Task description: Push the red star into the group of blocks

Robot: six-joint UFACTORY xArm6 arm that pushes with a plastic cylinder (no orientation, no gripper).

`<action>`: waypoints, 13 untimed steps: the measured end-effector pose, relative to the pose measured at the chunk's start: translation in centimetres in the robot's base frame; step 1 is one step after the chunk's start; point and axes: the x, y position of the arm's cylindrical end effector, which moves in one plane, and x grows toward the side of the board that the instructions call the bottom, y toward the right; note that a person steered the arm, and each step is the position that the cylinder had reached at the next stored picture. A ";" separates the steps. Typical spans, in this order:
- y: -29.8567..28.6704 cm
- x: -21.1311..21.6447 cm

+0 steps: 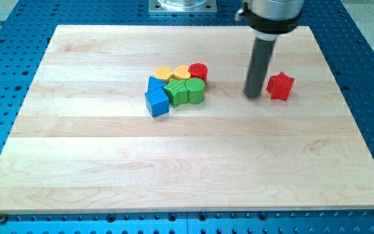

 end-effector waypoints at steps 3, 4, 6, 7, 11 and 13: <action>9.6 -5.8; 8.0 -1.0; -4.8 3.6; -6.0 4.4; -17.7 9.1; -23.0 8.3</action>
